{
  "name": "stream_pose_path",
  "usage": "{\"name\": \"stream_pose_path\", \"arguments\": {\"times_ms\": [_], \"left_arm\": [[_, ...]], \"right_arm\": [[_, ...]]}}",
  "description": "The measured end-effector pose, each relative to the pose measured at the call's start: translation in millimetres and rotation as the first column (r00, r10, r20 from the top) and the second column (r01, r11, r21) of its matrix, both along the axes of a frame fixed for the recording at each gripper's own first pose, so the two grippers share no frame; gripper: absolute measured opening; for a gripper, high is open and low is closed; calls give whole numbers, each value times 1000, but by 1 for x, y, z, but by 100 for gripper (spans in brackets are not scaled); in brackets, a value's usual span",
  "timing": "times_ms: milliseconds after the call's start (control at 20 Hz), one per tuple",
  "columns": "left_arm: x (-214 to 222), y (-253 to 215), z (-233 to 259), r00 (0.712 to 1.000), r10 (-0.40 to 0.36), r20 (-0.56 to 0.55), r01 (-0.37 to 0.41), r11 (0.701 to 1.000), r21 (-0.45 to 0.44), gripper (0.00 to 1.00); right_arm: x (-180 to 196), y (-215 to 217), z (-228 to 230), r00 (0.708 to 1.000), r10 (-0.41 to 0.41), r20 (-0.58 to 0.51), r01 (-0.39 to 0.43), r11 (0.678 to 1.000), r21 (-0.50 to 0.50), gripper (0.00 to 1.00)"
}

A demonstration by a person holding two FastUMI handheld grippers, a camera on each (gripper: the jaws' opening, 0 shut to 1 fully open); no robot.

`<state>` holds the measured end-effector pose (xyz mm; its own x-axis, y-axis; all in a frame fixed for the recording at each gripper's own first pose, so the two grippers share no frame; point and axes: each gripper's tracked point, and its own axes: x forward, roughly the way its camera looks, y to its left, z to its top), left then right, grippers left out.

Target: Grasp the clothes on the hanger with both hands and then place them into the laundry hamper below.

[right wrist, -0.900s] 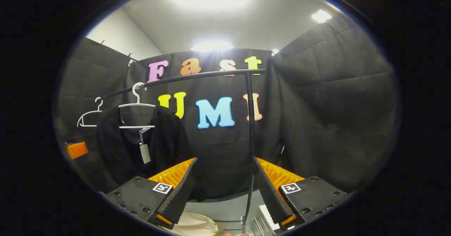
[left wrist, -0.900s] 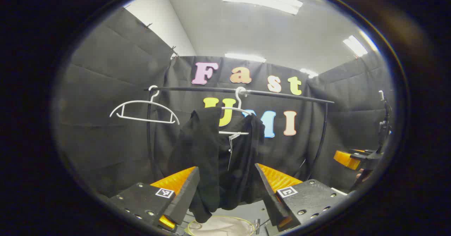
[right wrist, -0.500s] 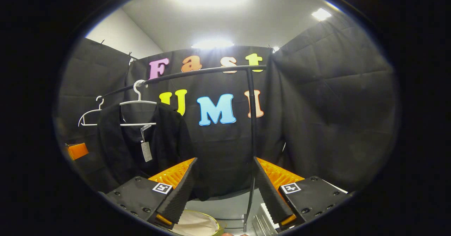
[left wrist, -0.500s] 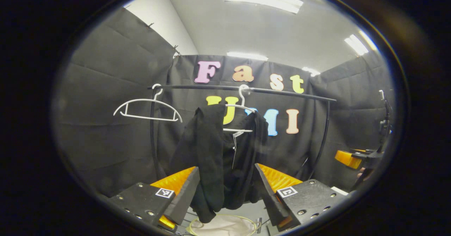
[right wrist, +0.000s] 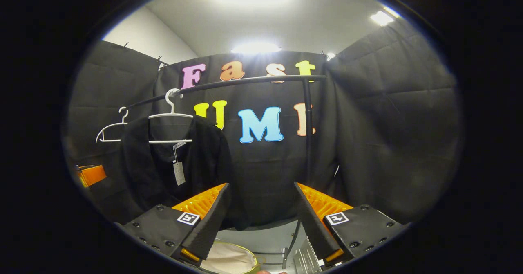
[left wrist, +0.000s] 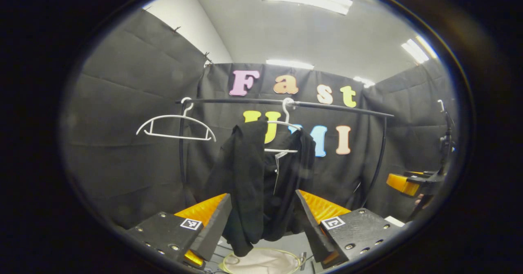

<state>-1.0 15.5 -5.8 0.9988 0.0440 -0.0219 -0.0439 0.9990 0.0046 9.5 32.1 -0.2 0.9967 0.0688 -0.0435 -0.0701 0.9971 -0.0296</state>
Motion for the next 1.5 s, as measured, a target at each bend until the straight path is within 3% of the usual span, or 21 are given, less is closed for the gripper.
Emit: {"name": "stream_pose_path", "arguments": {"times_ms": [400,600,850,1500], "left_arm": [[38,1,1,999,39,-14,-39,999,10,90],[62,8,8,991,137,-5,-136,989,56,90],[98,19,9,968,253,-4,-252,966,54,90],[175,35,-8,907,422,-7,-420,904,83,90]], "right_arm": [[35,1,-4,1000,5,-15,-5,1000,7,96],[67,2,-13,999,32,-29,-31,999,16,96],[106,7,-18,995,99,-30,-98,995,22,94],[178,17,-52,955,288,-72,-285,957,53,96]]}}
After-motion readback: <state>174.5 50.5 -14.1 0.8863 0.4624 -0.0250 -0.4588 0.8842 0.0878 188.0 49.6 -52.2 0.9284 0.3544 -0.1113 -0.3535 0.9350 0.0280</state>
